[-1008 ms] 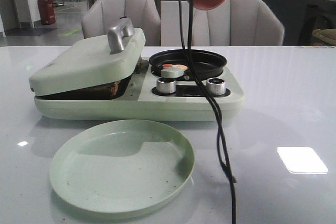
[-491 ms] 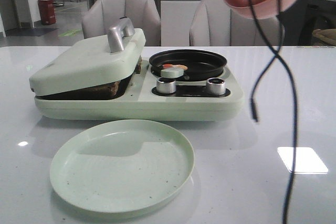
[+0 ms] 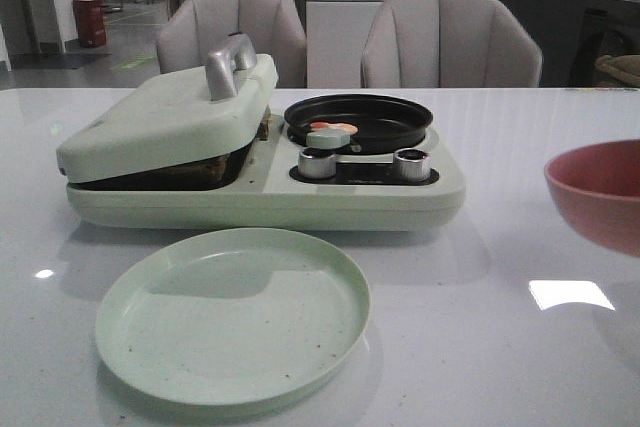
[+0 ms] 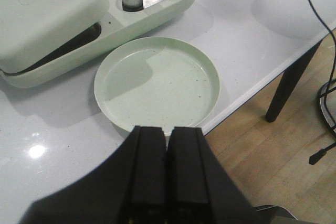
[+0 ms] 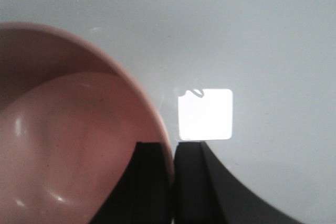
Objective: Make breakfast with bread and shrimp
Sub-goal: 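Move the emptied pink bowl away from the pan with the right gripper, then lower the pink bowl onto the table and open the right gripper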
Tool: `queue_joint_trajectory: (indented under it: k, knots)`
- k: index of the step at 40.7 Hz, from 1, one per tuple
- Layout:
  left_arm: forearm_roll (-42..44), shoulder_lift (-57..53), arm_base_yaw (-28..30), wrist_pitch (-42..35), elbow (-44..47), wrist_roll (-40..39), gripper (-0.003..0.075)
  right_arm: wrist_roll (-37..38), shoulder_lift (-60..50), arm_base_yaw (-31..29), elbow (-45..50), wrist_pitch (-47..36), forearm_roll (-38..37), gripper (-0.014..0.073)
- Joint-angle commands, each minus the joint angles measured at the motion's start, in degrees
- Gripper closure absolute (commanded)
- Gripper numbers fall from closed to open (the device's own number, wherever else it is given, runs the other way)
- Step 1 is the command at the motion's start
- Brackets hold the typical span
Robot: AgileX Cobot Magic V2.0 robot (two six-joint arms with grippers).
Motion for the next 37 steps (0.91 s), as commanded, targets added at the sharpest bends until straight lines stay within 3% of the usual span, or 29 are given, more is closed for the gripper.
queue_joint_trajectory:
  k: [1,9,20,29,37]
  knots:
    - [-1.2,0.4,-0.2,-3.9,-1.6,-0.2,0.062,-4.1,-2.6,-1.7,4.6,-10.4,6.1,0.0478]
    - [-1.2,0.4,-0.2,-3.9,-1.6,-0.2,0.062,-5.5,-2.5,-1.5,9.7,-20.9,6.5,0.0451]
    - [-1.2,0.4,-0.2,-3.9,-1.6,-0.2,0.062,-5.5,-2.5,-1.5,9.7,-22.1,6.3,0.016]
    - [-1.2,0.4,-0.2,-3.9,-1.6,-0.2,0.062,-5.8,-8.7,-0.2,9.2,-20.1,5.8,0.015]
    - [-1.2,0.4,-0.2,-3.9,-1.6,-0.2,0.062,-6.1,-20.5,7.8,9.3,-16.9,3.4,0.015]
